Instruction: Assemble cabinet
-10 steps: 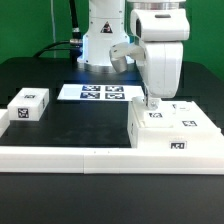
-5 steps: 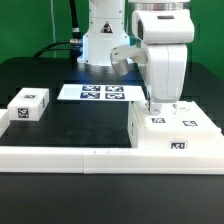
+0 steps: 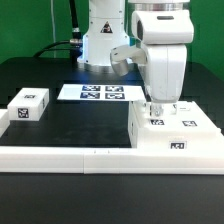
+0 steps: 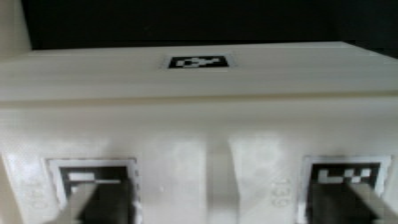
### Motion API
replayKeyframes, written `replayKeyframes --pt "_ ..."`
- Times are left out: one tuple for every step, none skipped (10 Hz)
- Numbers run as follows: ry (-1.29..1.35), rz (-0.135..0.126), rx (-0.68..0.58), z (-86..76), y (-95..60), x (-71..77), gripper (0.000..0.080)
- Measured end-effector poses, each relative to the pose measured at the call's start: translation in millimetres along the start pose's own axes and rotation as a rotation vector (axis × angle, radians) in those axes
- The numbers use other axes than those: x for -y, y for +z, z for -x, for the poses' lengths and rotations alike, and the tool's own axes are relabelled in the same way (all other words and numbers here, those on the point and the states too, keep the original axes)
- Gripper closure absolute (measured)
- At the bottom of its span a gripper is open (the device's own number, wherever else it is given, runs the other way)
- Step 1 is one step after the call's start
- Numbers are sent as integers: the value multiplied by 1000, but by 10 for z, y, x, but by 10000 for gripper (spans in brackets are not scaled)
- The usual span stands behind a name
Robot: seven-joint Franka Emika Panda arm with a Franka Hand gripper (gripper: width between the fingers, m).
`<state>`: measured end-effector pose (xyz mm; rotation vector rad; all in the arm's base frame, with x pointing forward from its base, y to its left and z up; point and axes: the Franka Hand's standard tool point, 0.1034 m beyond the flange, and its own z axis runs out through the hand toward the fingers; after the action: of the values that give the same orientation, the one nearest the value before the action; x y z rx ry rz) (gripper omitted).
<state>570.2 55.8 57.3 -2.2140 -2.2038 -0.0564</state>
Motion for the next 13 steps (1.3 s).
replayKeyframes --pt "0 0 0 1 0 0 158" --pt "0 0 0 1 1 1 52" --pt "0 0 0 1 1 1 52" --pt "0 0 0 1 2 1 10" --pt "0 0 0 2 2 2 3" --pt "1 -1 0 4 3 4 3" --pt "18 8 1 19 -23 55 2" --pt "38 27 3 28 -85 156 2" --pt "65 52 -1 21 -137 239 2" --pt "97 69 -5 14 -162 300 2" --pt "123 67 -6 9 -150 356 2" --pt "128 66 -6 10 -145 351 2" --pt "128 66 -6 10 -143 349 2"
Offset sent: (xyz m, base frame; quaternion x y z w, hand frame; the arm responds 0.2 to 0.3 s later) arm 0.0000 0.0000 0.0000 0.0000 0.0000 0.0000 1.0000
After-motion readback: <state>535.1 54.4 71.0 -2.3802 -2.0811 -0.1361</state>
